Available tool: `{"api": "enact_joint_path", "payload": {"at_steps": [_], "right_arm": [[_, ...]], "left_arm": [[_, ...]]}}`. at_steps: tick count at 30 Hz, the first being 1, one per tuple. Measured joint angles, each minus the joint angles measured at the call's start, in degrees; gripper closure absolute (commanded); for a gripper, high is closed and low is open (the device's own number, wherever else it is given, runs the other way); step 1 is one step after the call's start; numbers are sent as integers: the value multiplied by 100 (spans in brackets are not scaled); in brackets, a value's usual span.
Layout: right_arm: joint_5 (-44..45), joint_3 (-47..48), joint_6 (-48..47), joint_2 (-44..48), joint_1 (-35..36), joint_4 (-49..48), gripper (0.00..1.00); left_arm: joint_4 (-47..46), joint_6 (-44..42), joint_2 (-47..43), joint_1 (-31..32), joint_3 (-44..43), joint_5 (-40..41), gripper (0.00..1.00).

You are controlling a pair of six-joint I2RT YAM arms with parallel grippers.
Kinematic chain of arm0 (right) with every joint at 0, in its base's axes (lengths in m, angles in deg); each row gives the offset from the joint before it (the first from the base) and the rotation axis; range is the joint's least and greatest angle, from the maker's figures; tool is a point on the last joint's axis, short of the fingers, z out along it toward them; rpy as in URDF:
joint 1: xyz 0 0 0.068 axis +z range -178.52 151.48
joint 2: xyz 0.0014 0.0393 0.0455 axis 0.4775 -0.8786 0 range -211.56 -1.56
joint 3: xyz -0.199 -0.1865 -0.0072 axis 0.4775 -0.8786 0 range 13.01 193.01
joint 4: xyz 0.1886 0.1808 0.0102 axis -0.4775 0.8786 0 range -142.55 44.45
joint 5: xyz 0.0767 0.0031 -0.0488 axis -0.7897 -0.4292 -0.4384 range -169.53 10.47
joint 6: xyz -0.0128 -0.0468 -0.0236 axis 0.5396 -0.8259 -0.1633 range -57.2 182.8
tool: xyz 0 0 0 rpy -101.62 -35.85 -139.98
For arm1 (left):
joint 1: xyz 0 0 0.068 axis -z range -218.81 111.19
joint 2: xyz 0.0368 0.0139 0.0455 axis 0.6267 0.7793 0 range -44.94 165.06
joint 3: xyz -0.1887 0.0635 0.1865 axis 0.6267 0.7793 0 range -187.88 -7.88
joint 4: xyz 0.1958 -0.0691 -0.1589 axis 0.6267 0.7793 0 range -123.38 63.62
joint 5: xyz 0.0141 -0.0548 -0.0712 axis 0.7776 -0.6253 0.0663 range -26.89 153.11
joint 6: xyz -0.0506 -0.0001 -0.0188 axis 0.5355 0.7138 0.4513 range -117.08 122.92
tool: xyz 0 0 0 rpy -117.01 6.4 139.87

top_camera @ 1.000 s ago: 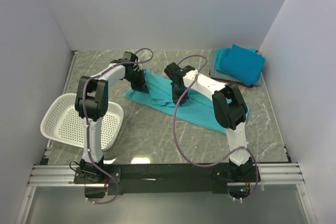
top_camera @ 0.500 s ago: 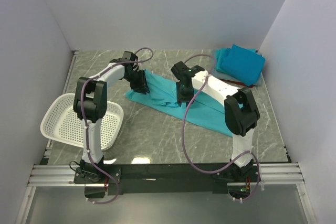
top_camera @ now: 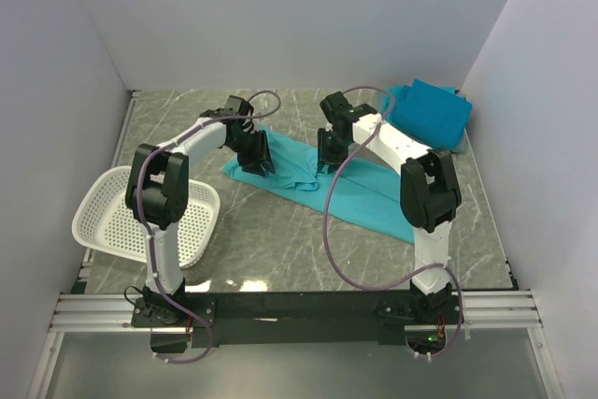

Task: Fold and stack the t-shirts
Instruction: Fold the tshirt

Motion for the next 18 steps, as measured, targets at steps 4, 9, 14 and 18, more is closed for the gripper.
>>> {"api": "enact_joint_path", "payload": {"at_steps": [4,9,14,18], "right_arm": [[-258,101,-105,-225,4,-48,58],[-466,98,-188,-378,7,-57,58],[-555,96,-234,-380,11,-109,58],[-603,96,-240,-387,24,-140,58]], "left_arm": [[85,-2,9,72,0,33,56],[162,2,55,153,0,46,56],[278,2,236,227,-96,57,57],[422,2,420,289,-190,162,57]]}}
